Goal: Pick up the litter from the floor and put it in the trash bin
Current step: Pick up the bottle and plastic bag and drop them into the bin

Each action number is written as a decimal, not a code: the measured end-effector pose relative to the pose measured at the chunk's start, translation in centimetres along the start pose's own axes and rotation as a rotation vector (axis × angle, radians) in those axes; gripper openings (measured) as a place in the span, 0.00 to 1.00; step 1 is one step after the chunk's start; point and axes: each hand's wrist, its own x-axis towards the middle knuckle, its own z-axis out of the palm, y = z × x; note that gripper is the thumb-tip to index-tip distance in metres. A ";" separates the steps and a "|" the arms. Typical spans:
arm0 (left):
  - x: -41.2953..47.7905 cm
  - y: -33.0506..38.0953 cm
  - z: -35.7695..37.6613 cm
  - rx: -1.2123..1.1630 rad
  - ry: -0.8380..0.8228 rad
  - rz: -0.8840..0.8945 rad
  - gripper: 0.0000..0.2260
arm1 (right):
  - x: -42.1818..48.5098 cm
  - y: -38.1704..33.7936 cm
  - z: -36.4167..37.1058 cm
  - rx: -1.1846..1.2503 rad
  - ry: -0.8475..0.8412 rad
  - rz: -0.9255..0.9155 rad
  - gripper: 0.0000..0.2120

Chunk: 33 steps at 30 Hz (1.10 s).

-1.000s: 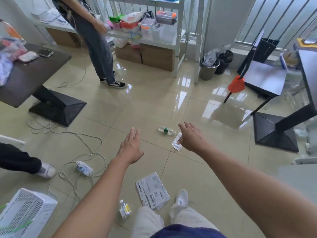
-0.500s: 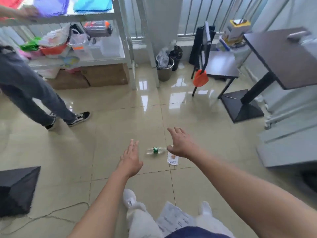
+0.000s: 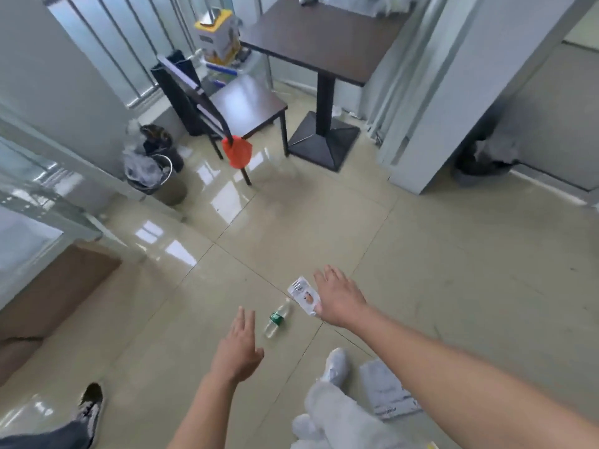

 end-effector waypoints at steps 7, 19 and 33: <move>14.2 -2.9 6.3 -0.119 -0.014 -0.045 0.37 | 14.4 3.9 9.5 0.086 -0.047 0.103 0.39; 42.5 -15.1 35.7 0.106 -0.272 0.062 0.38 | 36.2 12.0 42.6 0.263 -0.193 0.351 0.41; 59.6 -22.6 46.9 0.104 -0.119 0.071 0.22 | 55.1 15.8 59.7 0.396 0.205 0.613 0.21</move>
